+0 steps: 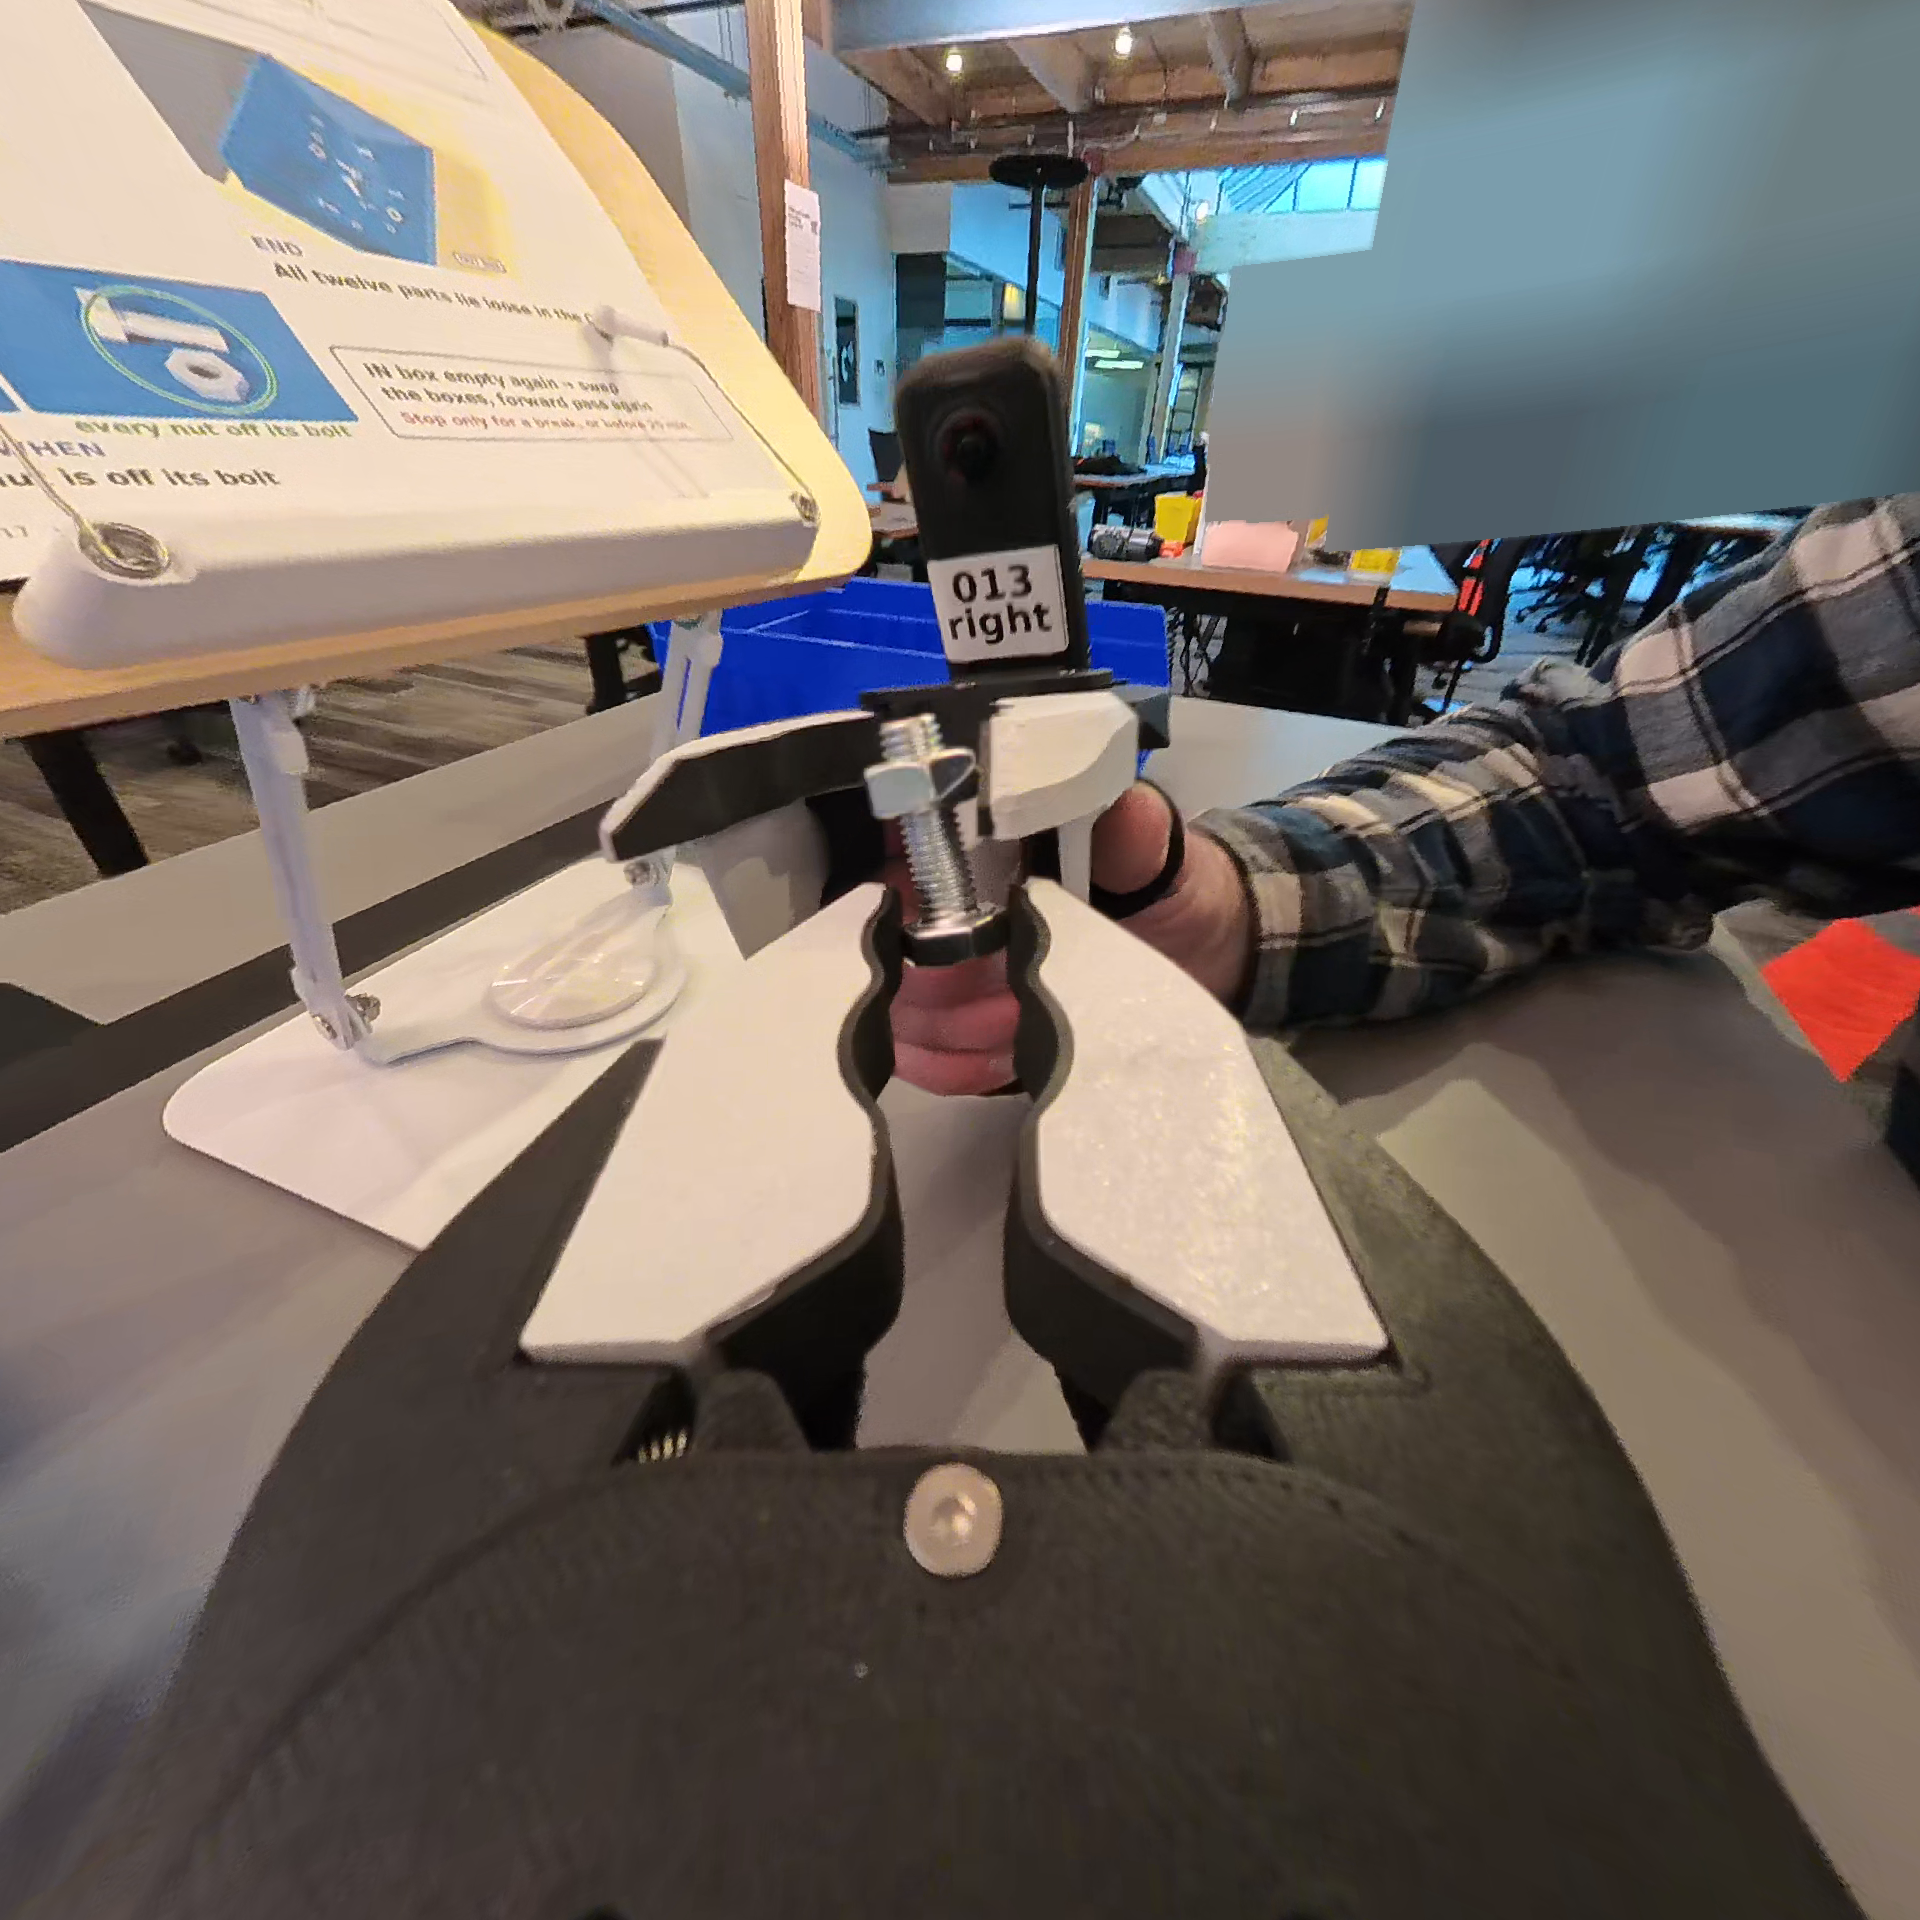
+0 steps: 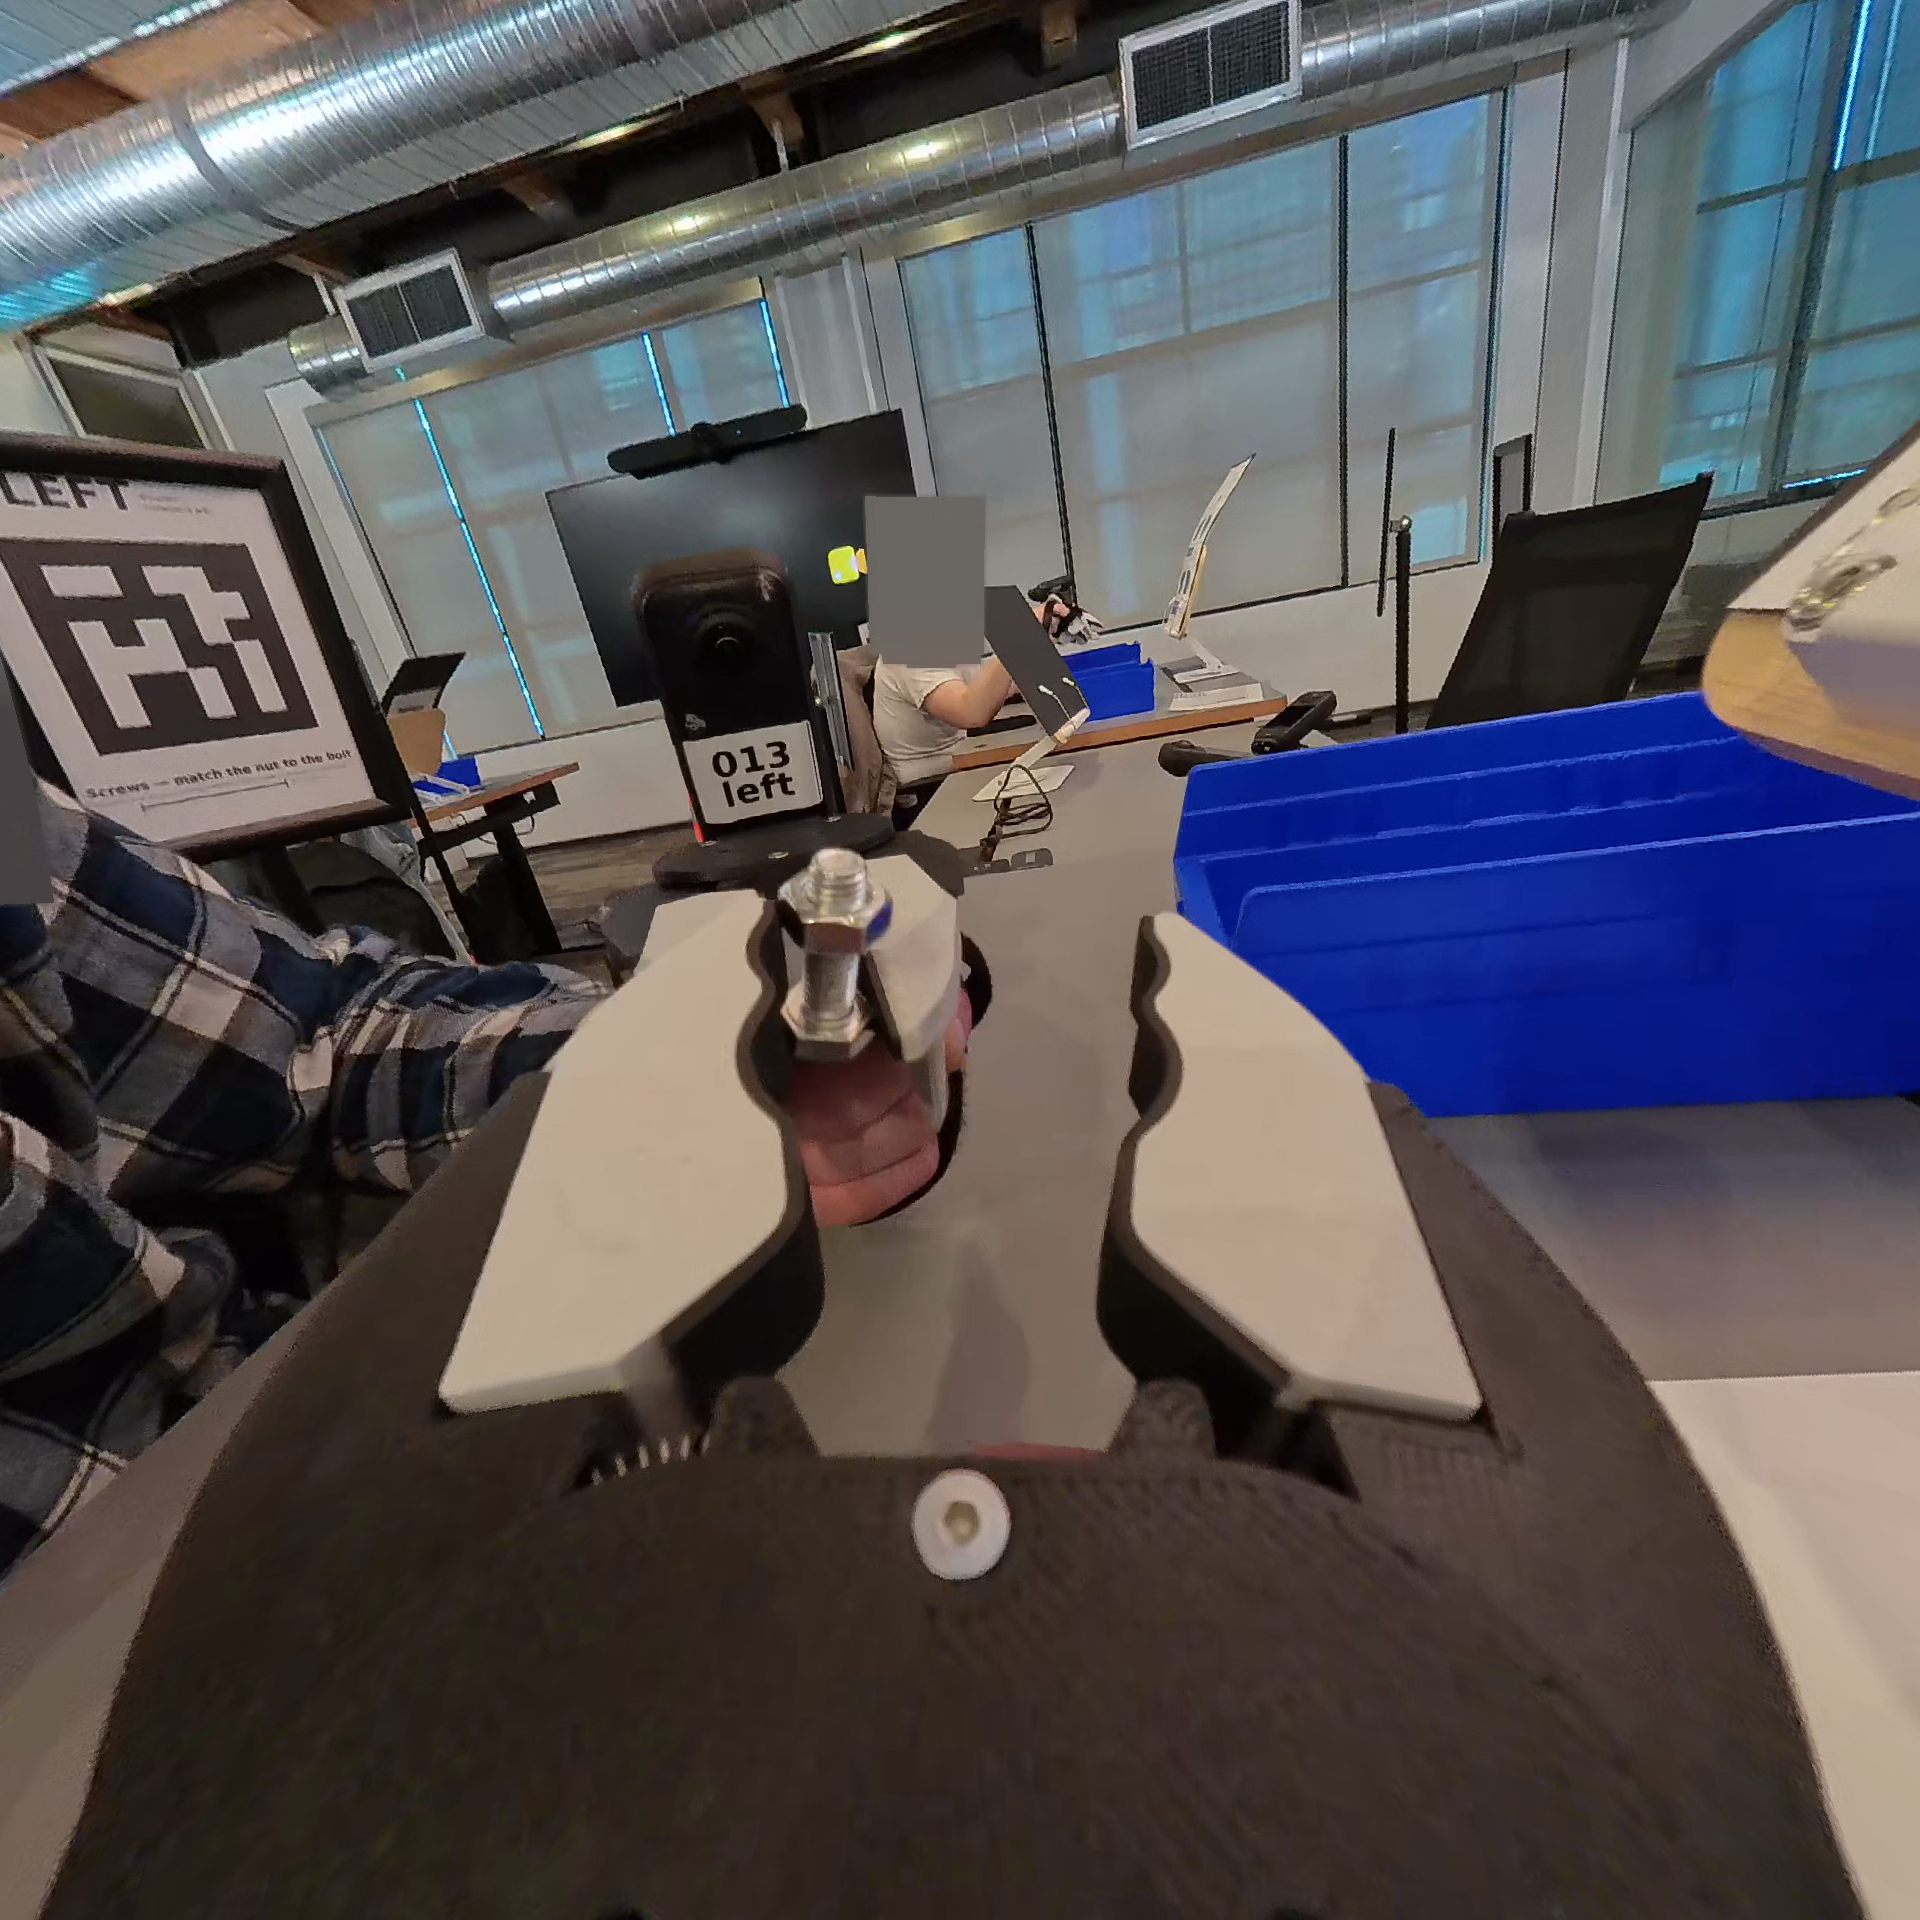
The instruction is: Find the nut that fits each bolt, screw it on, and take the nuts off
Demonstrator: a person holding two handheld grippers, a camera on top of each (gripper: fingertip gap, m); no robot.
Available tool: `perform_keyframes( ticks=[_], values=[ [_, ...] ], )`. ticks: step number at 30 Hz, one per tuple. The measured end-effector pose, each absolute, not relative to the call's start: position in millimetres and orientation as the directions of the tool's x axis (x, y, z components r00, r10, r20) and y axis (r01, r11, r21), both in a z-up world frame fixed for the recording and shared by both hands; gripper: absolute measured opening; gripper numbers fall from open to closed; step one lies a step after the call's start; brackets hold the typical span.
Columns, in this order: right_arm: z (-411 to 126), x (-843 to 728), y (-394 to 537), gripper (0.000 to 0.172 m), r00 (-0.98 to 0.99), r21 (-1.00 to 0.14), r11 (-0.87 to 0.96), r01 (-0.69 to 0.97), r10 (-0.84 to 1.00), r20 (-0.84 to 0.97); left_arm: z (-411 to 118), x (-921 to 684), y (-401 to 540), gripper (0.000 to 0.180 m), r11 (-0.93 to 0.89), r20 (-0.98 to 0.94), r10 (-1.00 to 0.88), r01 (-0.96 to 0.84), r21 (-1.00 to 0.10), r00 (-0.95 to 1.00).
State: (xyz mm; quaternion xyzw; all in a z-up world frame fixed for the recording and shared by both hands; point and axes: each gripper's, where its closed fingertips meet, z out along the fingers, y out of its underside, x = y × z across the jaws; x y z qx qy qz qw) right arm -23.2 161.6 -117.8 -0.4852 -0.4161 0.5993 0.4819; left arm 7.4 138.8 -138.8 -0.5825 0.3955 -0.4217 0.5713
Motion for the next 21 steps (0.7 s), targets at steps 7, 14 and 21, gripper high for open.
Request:
perform_keyframes(
  ticks=[7, 14, 21],
  values=[
    [-120.2, -6.2, 183.5, 0.056, -0.035, -0.949, -0.237, -0.207, 0.971, -0.235, -128.3, -2.3, 137.2, 0.018, -0.032, 0.053, -0.946, 0.070, -0.997, 0.320],
    [-113.9, -28.8, 150.0, 0.063, -0.105, -0.965, -0.195, -0.176, 0.978, -0.178, -140.4, 8.2, 135.9, 0.019, -0.048, 0.052, -0.953, 0.021, -0.999, 0.297],
    [-117.1, -14.5, 172.2, 0.056, -0.057, -0.953, -0.224, -0.203, 0.974, -0.217, -132.9, 2.9, 136.4, 0.019, -0.053, 0.070, -0.952, 0.065, -0.996, 0.298]
  ],
)
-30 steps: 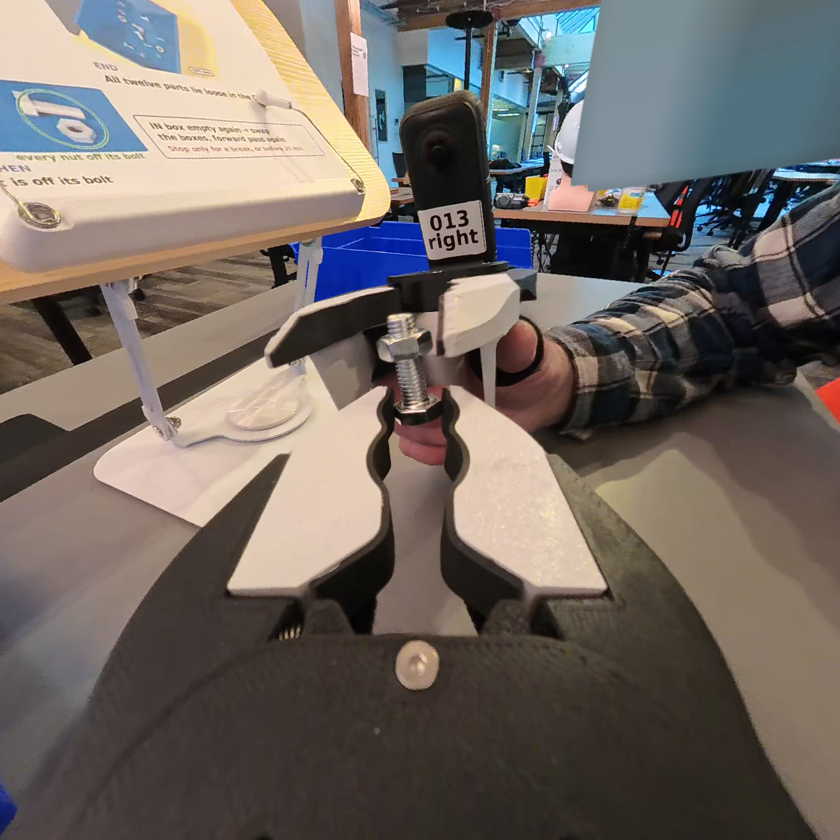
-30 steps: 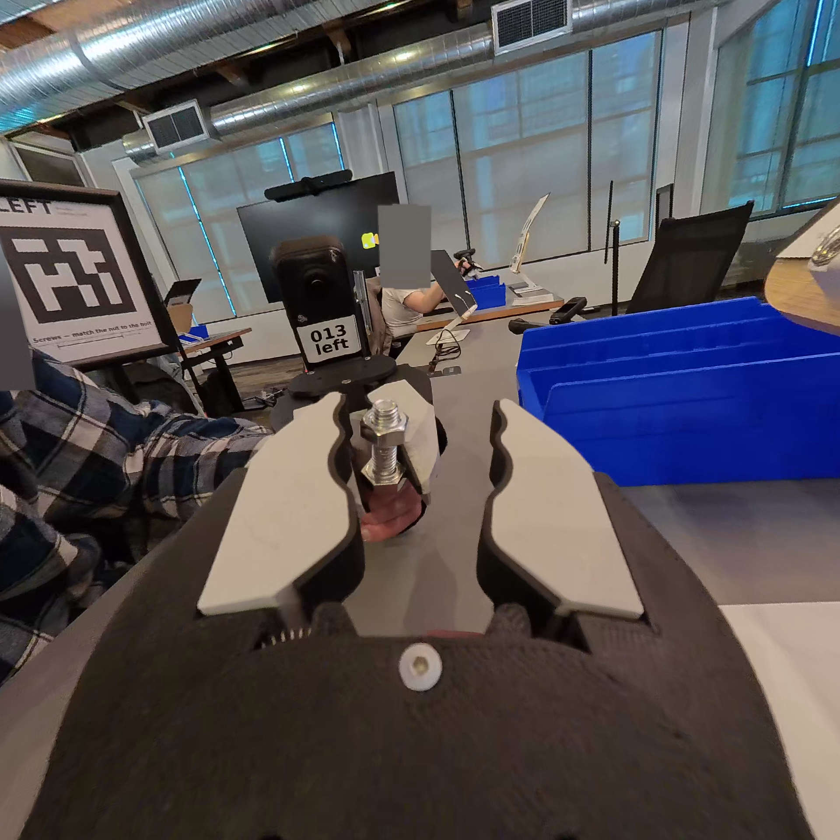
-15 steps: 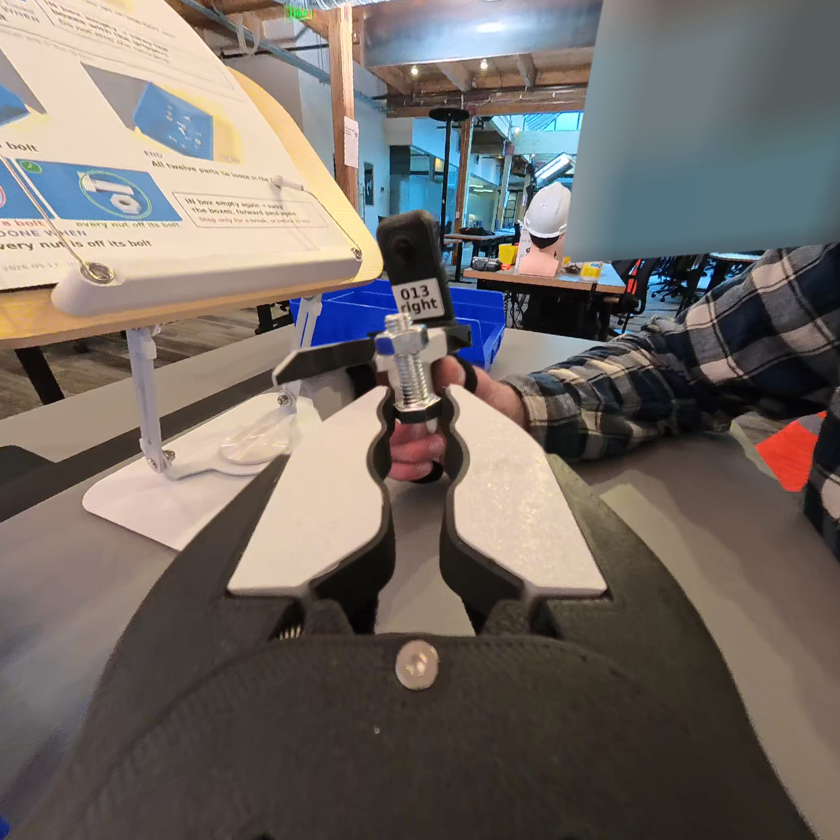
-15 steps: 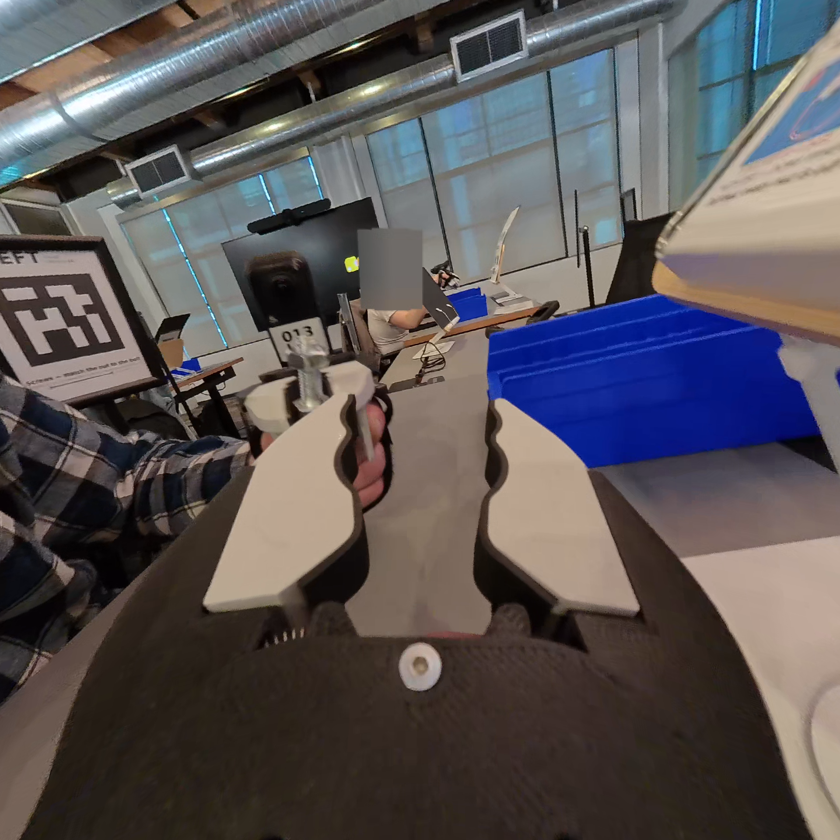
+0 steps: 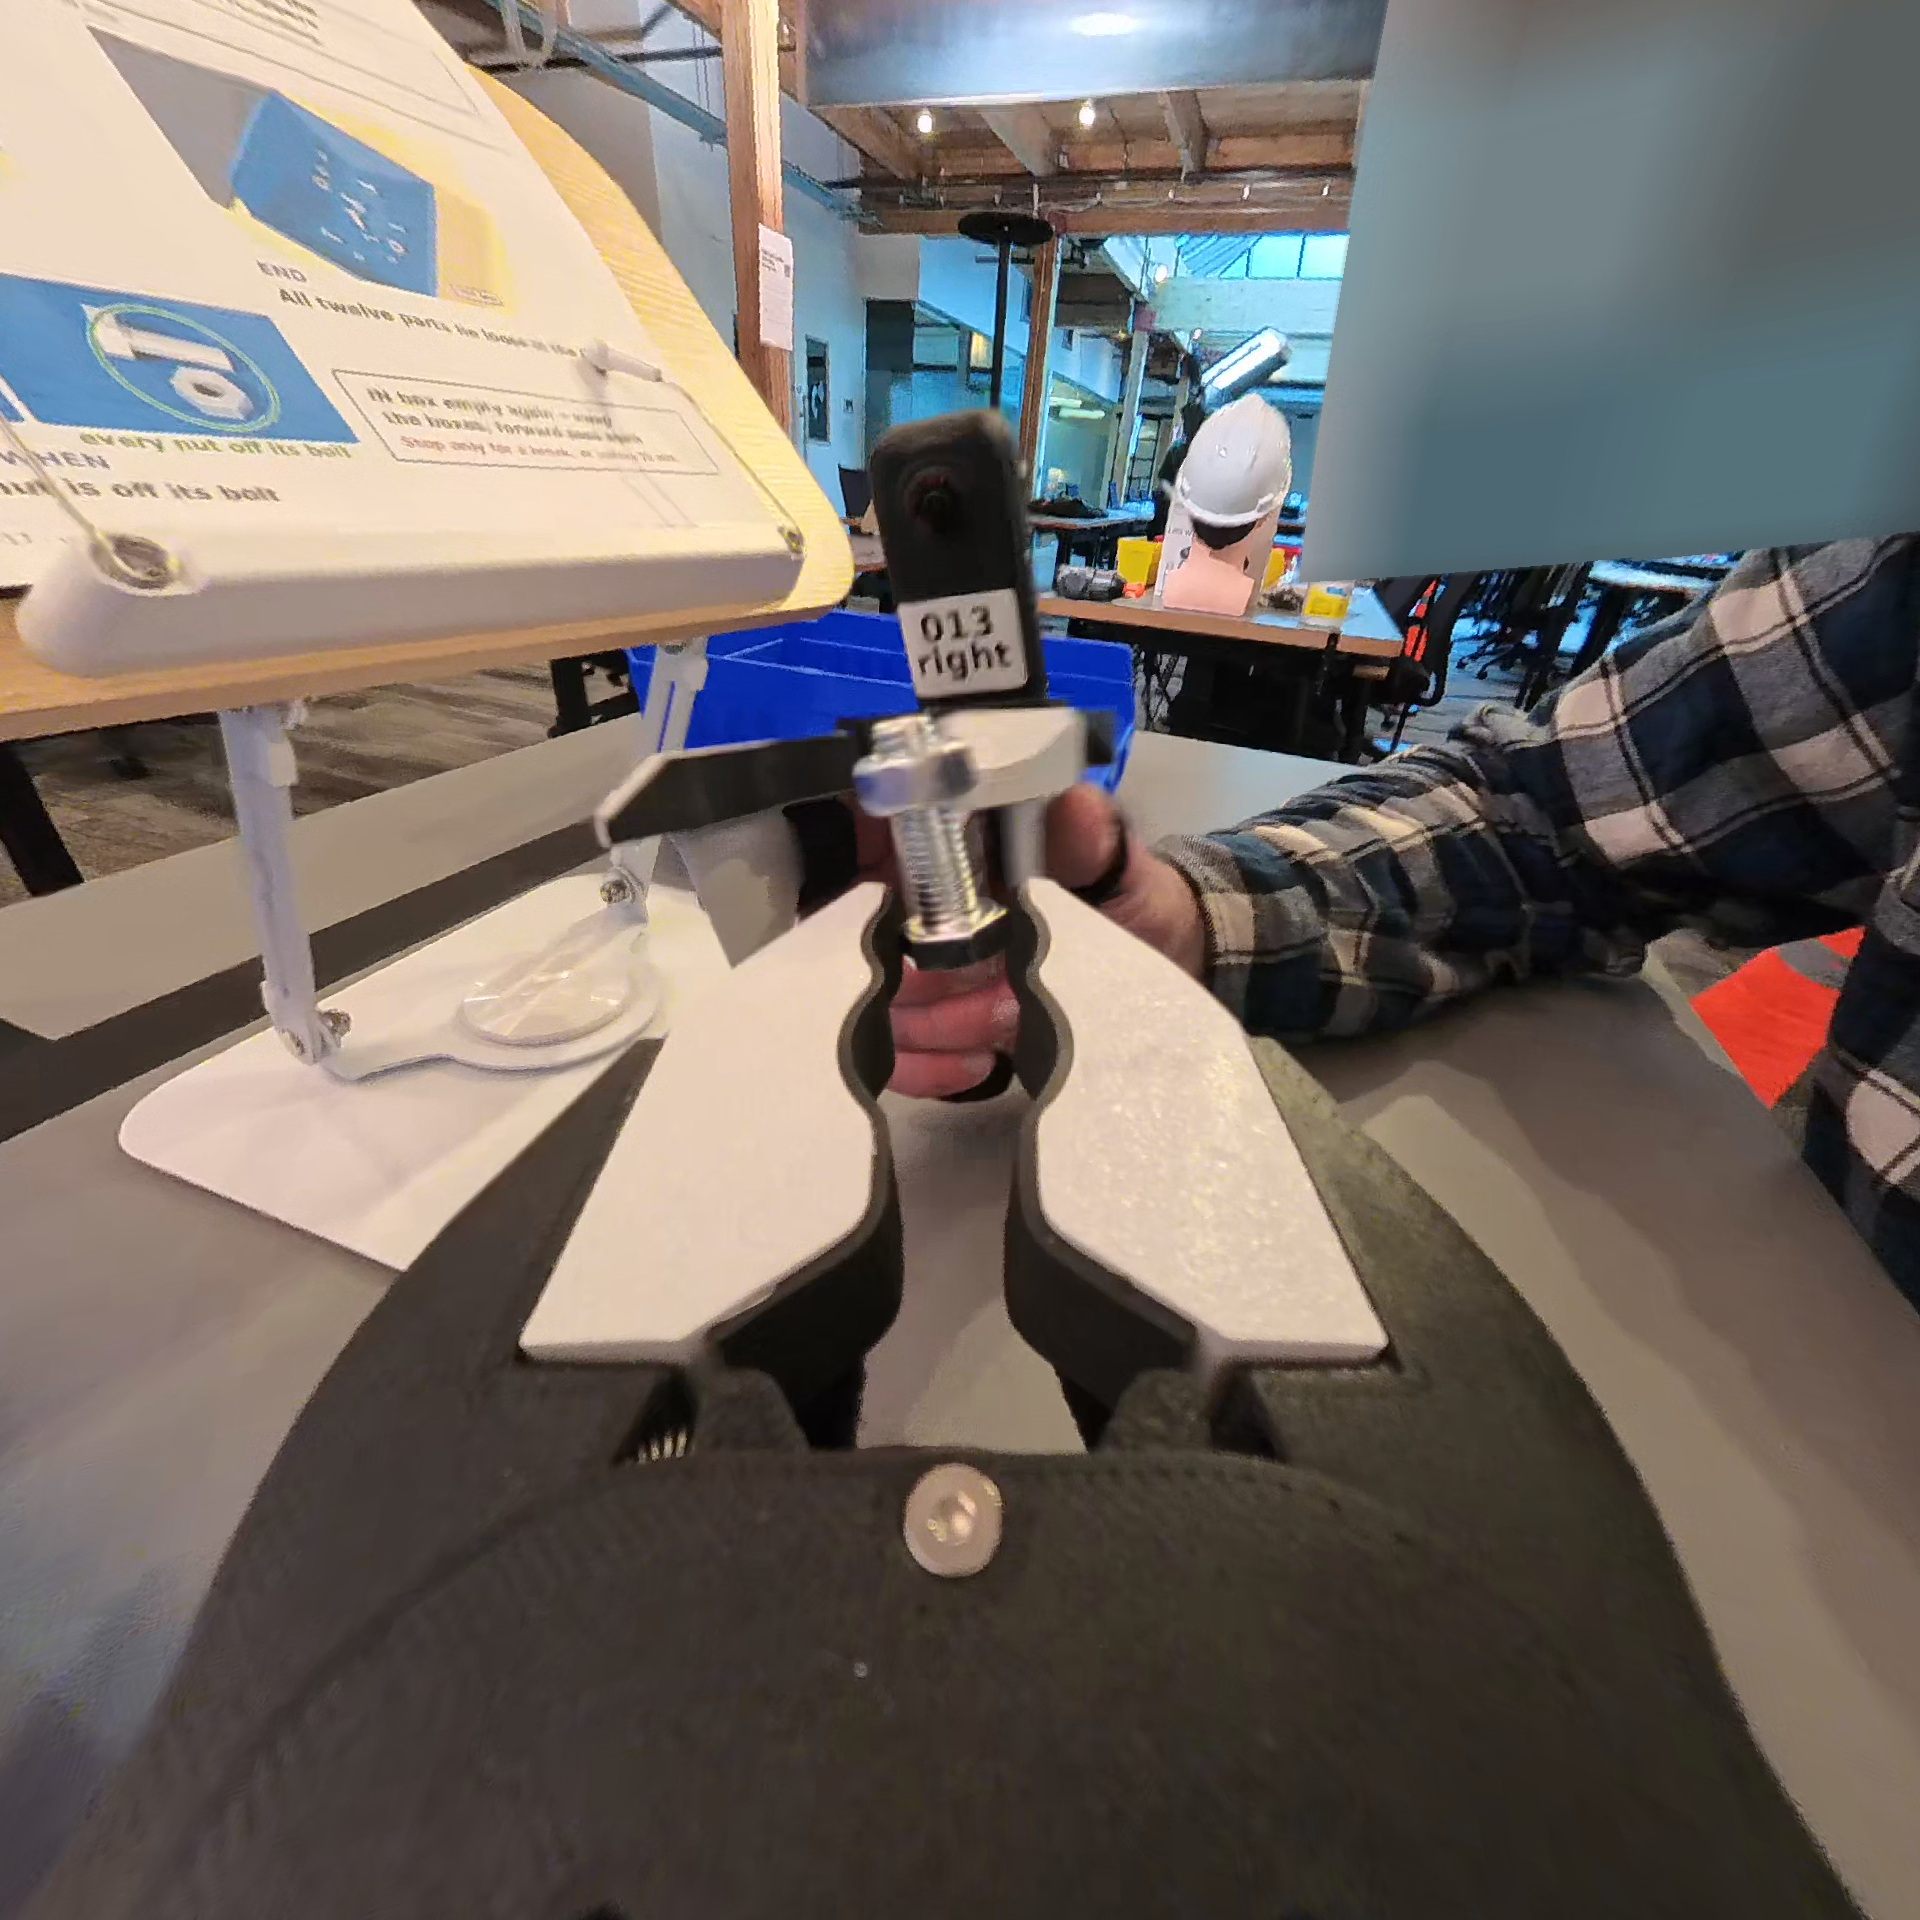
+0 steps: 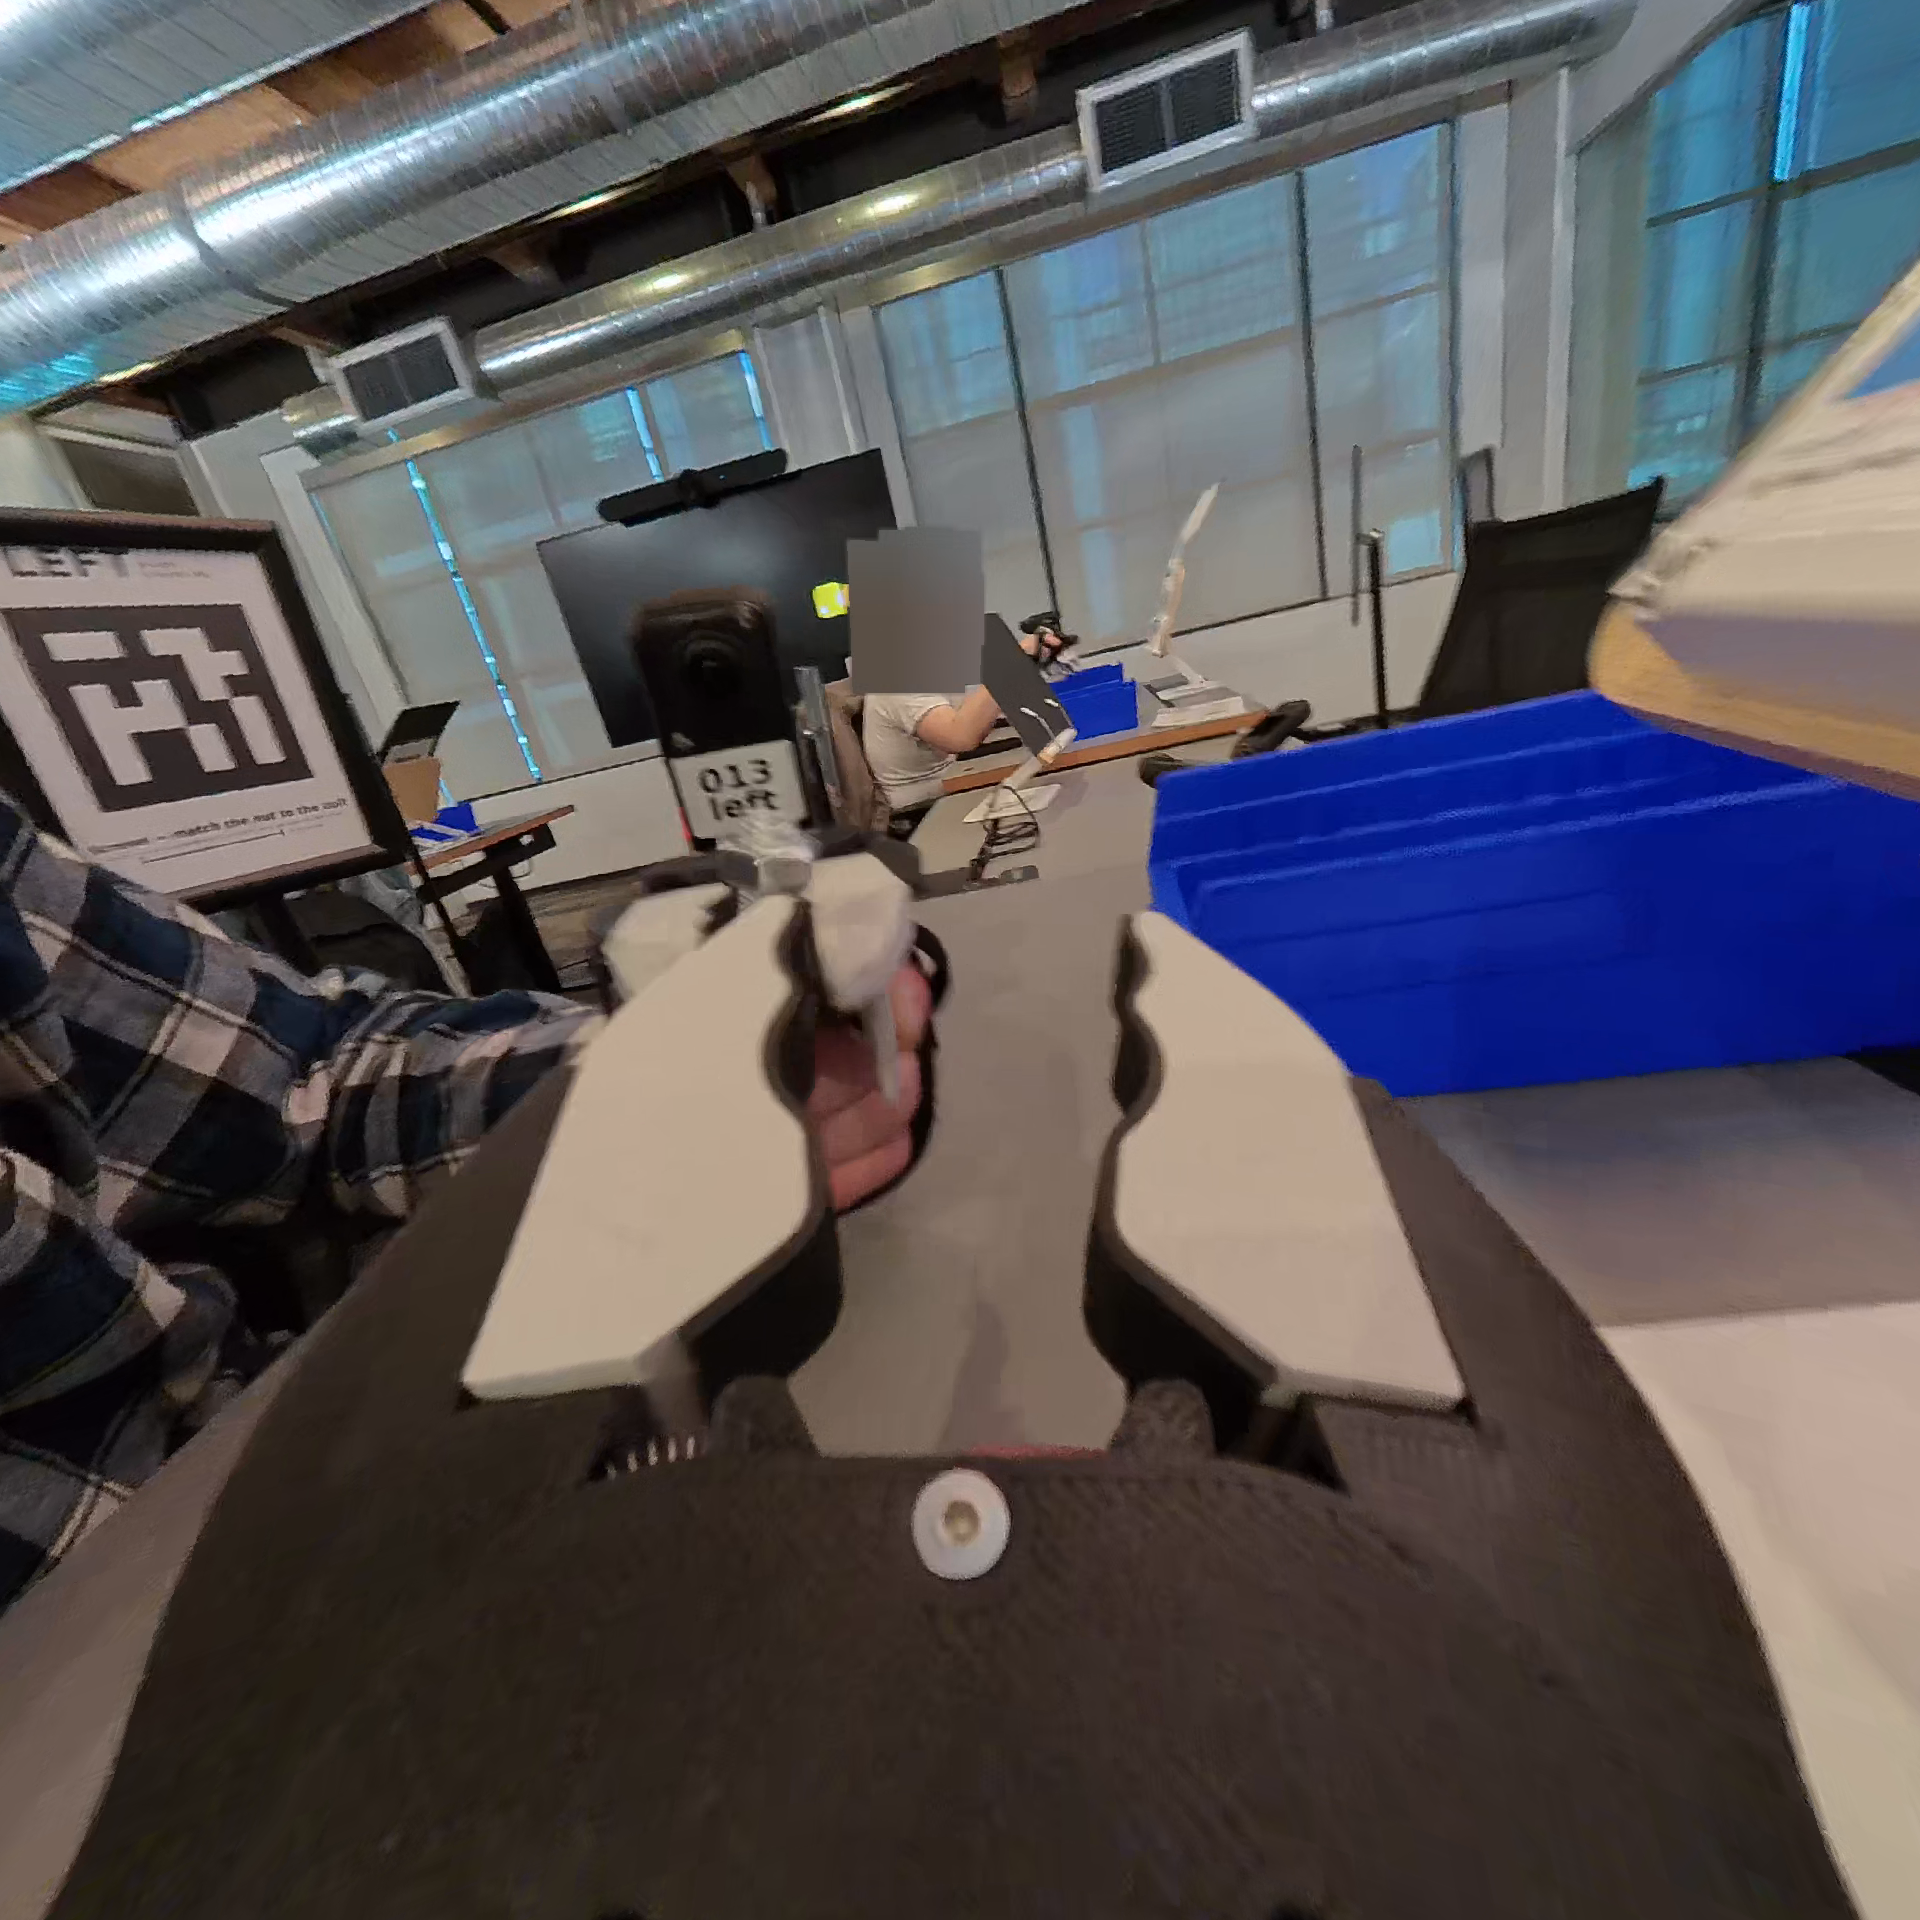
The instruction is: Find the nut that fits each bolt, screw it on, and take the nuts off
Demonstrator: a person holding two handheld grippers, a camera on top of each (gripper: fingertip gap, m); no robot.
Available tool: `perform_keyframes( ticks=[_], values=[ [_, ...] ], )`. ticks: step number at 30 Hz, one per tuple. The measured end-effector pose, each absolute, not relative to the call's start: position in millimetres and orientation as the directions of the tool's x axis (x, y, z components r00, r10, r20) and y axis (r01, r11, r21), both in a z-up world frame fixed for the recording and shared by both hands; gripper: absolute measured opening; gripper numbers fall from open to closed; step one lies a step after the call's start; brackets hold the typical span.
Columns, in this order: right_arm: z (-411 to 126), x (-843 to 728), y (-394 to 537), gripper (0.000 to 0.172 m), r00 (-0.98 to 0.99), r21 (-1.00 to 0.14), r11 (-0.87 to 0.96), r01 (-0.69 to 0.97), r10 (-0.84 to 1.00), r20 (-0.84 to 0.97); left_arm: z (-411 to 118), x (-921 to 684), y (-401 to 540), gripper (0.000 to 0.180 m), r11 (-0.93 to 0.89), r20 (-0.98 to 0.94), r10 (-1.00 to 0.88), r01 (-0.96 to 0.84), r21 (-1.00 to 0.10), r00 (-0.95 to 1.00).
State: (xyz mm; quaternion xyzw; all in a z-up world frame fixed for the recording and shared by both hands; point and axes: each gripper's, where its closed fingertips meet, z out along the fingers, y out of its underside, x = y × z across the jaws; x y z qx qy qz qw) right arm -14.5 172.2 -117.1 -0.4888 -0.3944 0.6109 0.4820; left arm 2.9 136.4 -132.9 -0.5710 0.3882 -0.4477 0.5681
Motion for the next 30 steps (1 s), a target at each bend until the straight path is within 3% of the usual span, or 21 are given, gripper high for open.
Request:
perform_keyframes(
  ticks=[4, 9, 14, 20, 27, 30],
  values=[
    [-121.7, -2.4, 191.7, 0.056, -0.041, -0.927, -0.292, -0.237, 0.956, -0.290, -129.5, 2.0, 133.9, 0.019, -0.036, 0.053, -0.955, 0.065, -0.997, 0.293],
    [-110.3, -16.9, 161.0, 0.065, -0.108, -0.952, -0.218, -0.216, 0.974, -0.198, -135.5, 4.6, 136.1, 0.019, -0.053, 0.066, -0.954, 0.051, -0.997, 0.292],
    [-109.8, -25.6, 150.7, 0.062, -0.116, -0.961, -0.203, -0.189, 0.976, -0.183, -138.5, 9.3, 132.7, 0.019, -0.046, 0.053, -0.959, 0.029, -0.999, 0.278],
    [-117.8, -16.3, 171.1, 0.077, -0.068, -0.956, -0.228, -0.187, 0.973, -0.219, -137.2, 5.6, 135.7, 0.018, -0.055, 0.062, -0.954, 0.033, -0.998, 0.294],
    [-113.8, -16.8, 163.9, 0.064, -0.091, -0.958, -0.212, -0.191, 0.976, -0.198, -131.3, 1.4, 135.6, 0.018, -0.057, 0.076, -0.956, 0.075, -0.996, 0.284],
    [-110.1, -17.4, 153.1, 0.046, -0.143, -0.959, -0.203, -0.196, 0.974, -0.177, -133.8, 3.1, 135.2, 0.018, -0.056, 0.071, -0.957, 0.062, -0.997, 0.282]
  ],
)
